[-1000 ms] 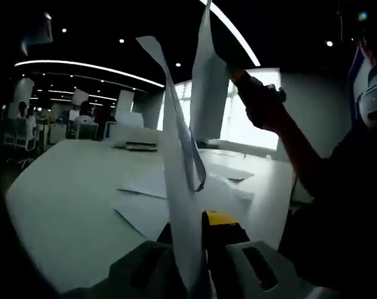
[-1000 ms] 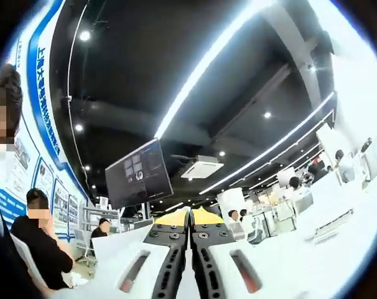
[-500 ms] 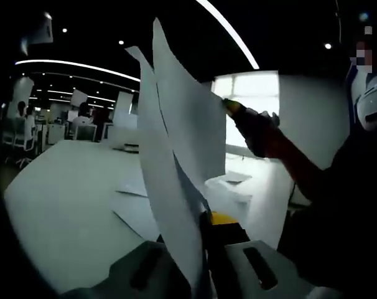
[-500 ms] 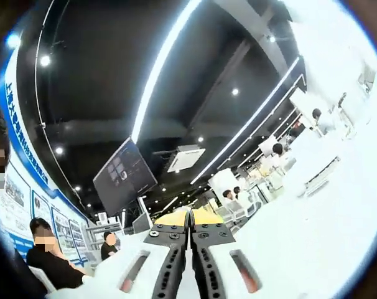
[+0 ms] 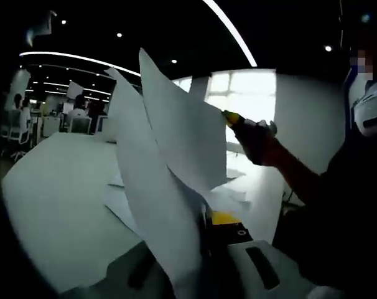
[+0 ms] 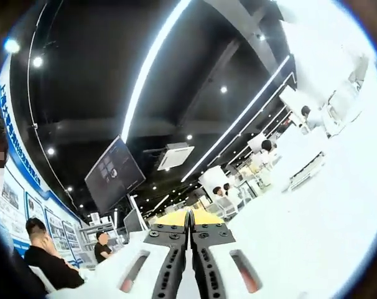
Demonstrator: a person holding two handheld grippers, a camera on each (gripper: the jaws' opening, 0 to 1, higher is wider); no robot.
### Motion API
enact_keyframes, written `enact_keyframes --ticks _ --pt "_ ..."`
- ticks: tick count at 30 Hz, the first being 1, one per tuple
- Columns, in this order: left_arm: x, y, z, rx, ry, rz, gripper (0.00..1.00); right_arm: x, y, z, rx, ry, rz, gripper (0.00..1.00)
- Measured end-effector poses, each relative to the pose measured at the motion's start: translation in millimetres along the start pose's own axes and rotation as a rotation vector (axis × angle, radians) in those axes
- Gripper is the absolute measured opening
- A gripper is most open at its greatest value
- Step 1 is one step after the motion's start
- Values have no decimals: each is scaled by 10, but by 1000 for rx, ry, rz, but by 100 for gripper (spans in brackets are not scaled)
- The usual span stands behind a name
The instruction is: Organize the stack of printing papers by aligning and flattening the scattered papers on the table
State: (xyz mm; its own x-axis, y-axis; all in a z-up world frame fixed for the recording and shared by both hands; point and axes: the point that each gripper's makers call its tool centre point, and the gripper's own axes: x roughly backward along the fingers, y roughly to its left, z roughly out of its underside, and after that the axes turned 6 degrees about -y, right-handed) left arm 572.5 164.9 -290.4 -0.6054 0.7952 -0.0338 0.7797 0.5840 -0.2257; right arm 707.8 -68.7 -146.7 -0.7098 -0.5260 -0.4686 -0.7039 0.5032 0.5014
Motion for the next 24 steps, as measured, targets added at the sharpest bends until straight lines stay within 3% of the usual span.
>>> enact_keyframes --ticks 5,10,15,21,24 --pt "20 1 -43 75 -24 39 16 60 -96 -79 39 -7 33 0" --pt "20 1 -23 69 -20 53 19 107 -123 -95 49 -2 38 0" --pt "21 0 -23 78 -24 59 21 167 -46 160 -67 96 7 0" --pt "29 16 -16 86 -25 56 23 222 151 261 -213 150 -55 0" --pt "32 29 -11 89 -24 55 23 276 247 260 -213 177 -80 0"
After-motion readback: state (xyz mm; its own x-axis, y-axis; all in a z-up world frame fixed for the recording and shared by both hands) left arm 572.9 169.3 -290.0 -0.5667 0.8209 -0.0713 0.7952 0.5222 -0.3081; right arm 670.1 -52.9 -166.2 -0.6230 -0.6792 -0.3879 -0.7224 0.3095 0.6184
